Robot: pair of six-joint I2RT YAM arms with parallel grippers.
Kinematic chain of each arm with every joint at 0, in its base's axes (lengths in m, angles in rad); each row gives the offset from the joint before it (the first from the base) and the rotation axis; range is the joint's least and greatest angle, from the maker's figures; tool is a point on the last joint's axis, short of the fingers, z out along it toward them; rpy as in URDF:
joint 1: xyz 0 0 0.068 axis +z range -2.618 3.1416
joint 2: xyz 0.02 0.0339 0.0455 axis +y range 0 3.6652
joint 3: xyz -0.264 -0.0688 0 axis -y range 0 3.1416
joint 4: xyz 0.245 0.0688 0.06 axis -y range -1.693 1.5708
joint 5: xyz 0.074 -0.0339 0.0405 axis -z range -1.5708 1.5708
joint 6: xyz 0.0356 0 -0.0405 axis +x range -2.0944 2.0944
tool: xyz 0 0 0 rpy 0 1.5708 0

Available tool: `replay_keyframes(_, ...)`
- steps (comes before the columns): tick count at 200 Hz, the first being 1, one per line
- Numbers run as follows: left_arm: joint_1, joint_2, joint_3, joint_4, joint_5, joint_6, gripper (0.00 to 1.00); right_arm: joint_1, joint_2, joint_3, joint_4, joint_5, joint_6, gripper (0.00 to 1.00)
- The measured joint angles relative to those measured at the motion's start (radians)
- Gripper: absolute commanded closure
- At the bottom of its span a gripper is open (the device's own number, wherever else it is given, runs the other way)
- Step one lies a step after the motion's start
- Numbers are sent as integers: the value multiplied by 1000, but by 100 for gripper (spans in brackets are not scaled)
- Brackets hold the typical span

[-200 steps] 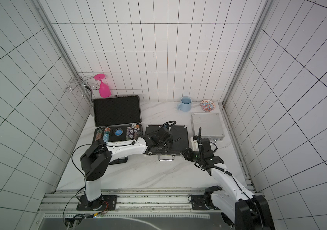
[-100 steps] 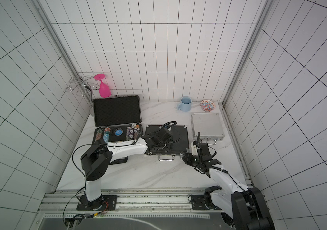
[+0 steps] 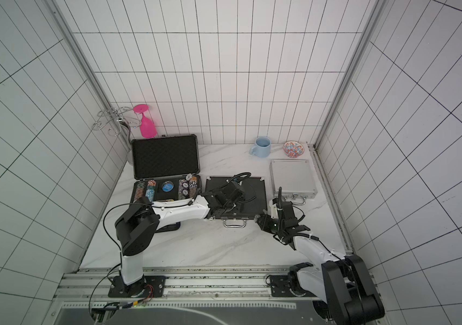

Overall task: Close the poker set cases
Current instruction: Fasten the fastener on the poker set case.

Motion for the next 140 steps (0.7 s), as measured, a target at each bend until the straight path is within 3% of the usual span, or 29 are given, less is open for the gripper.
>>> replay_keyframes(30, -1, -18, 23, -24, 14, -6, 35, 0, -10, 0, -6, 1, 0, 78)
replay_keyframes(83, -30, 53, 215, -244, 47, -32, 34, -23, -128, 0, -73, 17, -10, 76)
replay_keyframes(140, -66, 140, 323, -273, 39, -48, 34, -75, -137, 0, -104, 1, -32, 76)
